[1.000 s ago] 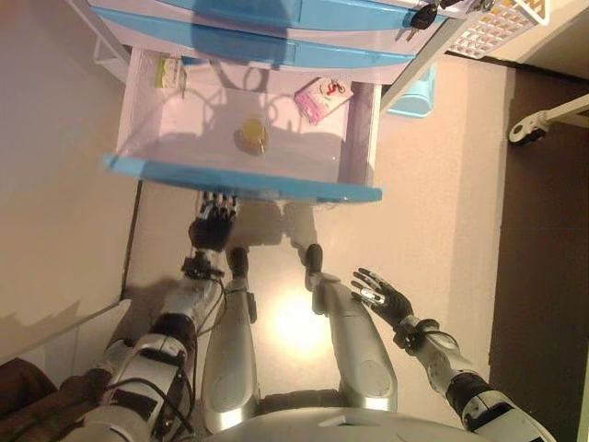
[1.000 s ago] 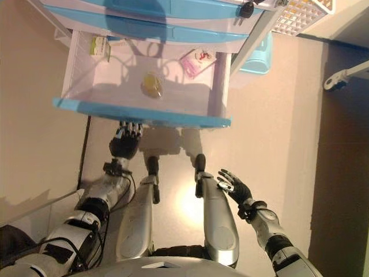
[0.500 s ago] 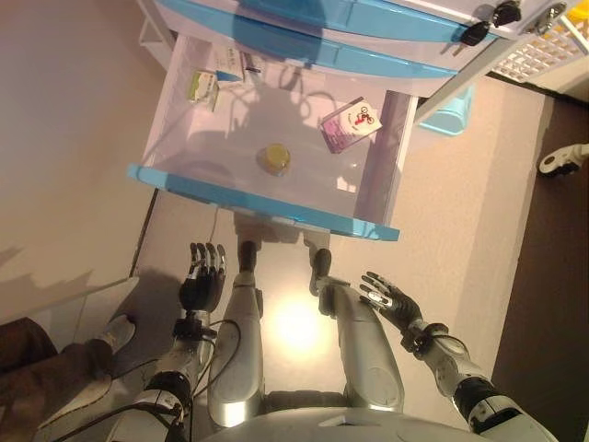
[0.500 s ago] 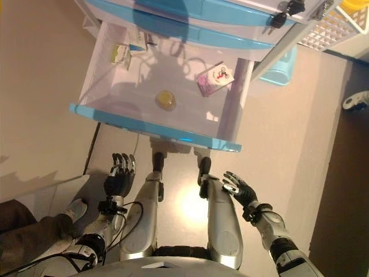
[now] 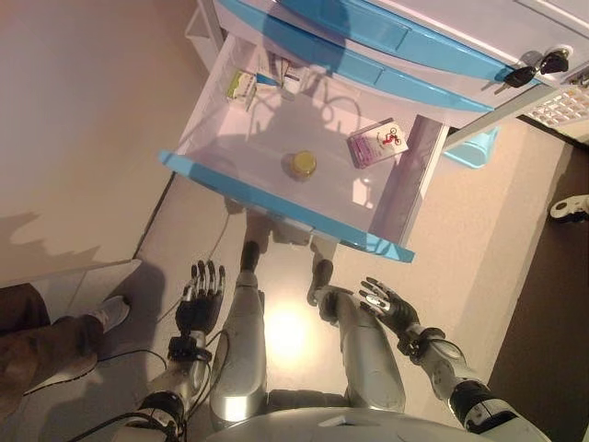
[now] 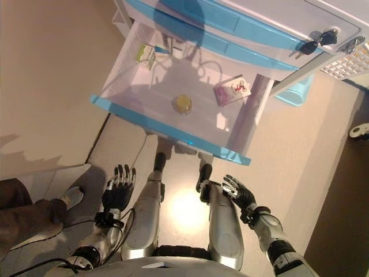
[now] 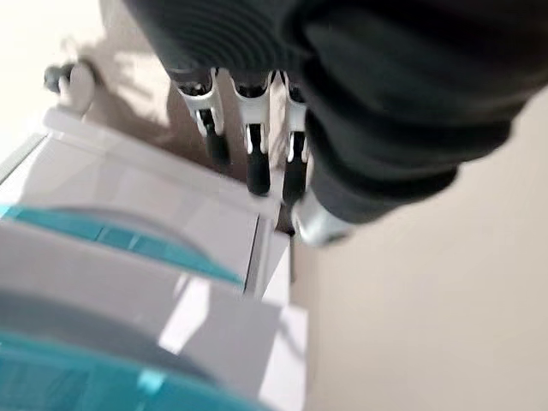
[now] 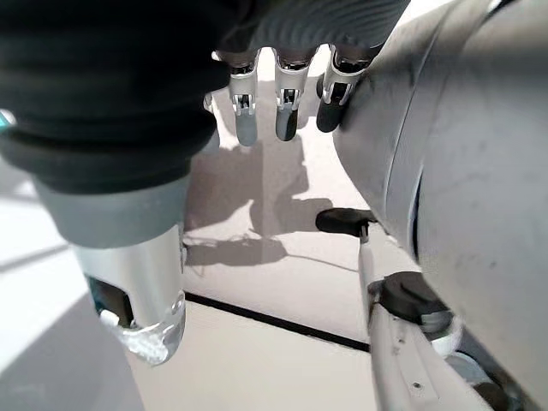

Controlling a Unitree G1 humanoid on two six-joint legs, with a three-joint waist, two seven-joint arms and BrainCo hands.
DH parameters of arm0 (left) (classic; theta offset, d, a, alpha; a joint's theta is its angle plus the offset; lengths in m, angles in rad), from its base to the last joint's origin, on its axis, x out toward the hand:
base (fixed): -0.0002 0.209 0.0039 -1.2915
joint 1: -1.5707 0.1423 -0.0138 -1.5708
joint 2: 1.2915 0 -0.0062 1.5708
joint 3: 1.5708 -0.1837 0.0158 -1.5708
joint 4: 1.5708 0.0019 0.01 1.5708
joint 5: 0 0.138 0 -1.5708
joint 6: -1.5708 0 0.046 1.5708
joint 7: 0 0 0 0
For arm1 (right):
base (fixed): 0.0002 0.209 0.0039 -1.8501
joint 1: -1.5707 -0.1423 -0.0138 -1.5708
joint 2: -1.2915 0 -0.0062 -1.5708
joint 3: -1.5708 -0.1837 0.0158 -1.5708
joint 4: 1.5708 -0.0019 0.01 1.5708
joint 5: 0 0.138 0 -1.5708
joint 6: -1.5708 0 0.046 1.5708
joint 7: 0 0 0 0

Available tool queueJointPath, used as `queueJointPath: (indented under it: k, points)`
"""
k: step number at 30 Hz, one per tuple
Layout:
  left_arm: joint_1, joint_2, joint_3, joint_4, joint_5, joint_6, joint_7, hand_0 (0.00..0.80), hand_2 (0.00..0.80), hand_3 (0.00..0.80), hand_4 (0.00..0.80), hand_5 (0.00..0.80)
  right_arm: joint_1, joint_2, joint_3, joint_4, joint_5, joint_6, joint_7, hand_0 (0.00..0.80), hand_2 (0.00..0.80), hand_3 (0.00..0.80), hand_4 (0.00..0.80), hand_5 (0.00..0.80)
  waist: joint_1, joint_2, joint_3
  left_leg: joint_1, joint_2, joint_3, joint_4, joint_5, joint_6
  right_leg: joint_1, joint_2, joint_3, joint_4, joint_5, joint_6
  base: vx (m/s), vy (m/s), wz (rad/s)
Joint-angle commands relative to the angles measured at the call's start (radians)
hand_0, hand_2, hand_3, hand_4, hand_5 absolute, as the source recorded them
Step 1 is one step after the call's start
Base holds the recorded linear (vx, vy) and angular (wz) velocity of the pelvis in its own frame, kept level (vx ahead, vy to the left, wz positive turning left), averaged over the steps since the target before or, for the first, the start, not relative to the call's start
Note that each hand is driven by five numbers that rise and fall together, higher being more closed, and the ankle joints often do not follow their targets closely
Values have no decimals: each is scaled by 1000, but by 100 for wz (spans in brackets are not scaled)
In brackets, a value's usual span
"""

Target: Open the drawer and pick up the medicine

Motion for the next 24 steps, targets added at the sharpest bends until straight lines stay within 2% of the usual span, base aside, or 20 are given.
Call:
queueJointPath:
  k: [1,7,9,11,13,14,18,23,24]
  points:
    - [63,-3,26,-20,76,11,17,0,0,0,0,0,98,-16,-55,-17,47,-55,-44,0,0,0,0,0,-6,-1,-36,-2,-60,33,74,-63,50,76,-2,9,-108,93,88,61,16,5]
    - [96,12,49,-55,148,-34,72,0,0,0,0,0,118,-41,-152,-28,38,-139,-267,0,0,0,0,0,-13,5,-36,51,-58,44,51,-69,51,119,-13,24,-129,103,102,62,7,4]
    - [126,23,64,-97,170,-60,122,0,0,0,0,0,145,-58,-194,-99,38,-182,-345,0,0,0,0,0,-18,0,-36,74,-55,49,41,-72,53,141,-14,31,-146,112,109,79,-18,-1]
    - [175,27,86,-146,191,-78,157,0,0,0,0,0,201,-84,-234,-239,2,-221,-432,0,0,0,0,0,-27,-5,-43,95,-53,56,33,-75,54,163,-16,42,-163,118,115,98,-3,-1]
    - [231,29,110,-194,213,-85,189,0,0,0,0,0,271,-107,-281,-396,-67,-245,-505,0,0,0,0,0,-38,-11,-58,107,-51,64,26,-79,59,173,-18,51,-178,124,121,95,13,-5]
    - [261,30,122,-211,228,-92,208,0,0,0,0,0,306,-117,-316,-472,-103,-278,-518,0,0,0,0,0,-44,-14,-68,115,-51,69,21,-81,63,179,-20,56,-187,128,124,89,22,-9]
    - [324,24,170,-222,292,-111,257,0,0,0,0,0,372,-145,-412,-698,-336,-355,-592,0,0,0,0,0,-64,-22,-98,138,-45,87,-4,-82,72,197,-21,70,-221,136,134,76,35,-12]
    - [335,22,196,-153,351,-124,309,0,0,0,0,0,375,-243,-486,-897,-595,-383,-697,0,0,0,0,0,-73,-28,-122,151,-38,101,-19,-86,74,208,-26,81,-245,141,146,38,37,-10]
    - [336,22,201,-139,363,-128,309,0,0,0,0,0,375,-259,-496,-928,-613,-371,-706,0,0,0,0,0,-74,-29,-126,153,-38,102,-21,-87,73,210,-26,83,-249,142,148,32,35,-10]
